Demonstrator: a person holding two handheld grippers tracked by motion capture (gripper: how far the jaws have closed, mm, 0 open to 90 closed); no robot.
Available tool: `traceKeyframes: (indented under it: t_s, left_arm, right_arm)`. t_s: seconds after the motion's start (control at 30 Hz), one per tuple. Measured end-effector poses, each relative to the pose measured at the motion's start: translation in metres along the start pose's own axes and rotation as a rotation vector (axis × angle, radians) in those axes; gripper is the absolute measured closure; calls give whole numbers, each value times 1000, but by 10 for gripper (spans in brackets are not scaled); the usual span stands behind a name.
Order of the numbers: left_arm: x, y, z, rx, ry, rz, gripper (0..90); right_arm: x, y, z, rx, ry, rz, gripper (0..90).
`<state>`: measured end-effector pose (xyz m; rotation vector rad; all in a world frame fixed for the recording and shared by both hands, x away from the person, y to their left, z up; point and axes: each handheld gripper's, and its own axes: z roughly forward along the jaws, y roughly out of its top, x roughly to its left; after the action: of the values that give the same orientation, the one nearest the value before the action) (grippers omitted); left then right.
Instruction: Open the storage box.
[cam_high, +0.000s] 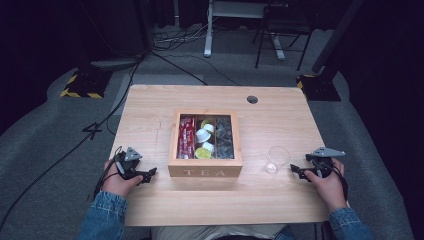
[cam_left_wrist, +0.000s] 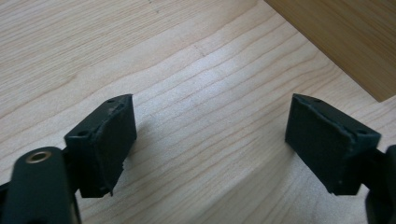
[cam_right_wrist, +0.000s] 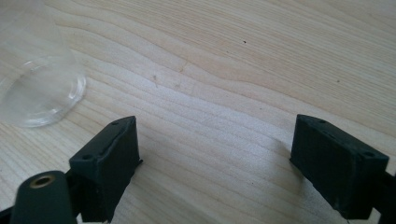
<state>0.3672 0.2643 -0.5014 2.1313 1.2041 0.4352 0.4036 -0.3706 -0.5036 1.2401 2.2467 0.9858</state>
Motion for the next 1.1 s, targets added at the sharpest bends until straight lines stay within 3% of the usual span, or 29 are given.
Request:
traceKeyframes:
  t_s: [0.2,0.57,0.6,0.8,1.0,1.1]
  left_arm:
    - [1,3,-4,27,1,-11,230]
    - [-3,12,-16,-3,-9,-5,261]
    - [-4,14,-18,-14,-19,-20,261]
    - [-7,24,-29,-46,-24,-15,275]
    - [-15,35,-42,-113,-50,-14,282]
    - [-25,41,-46,-139,-98,8,289]
  right_arm:
    - [0,0,0,0,2,0,158]
    - [0,0,0,0,0,1,158]
    - [0,0,0,0,0,1,159]
    - [0,0,0,0,2,1,159]
    - [0,0,0,0,0,1,158]
    - [0,0,0,0,0,1,158]
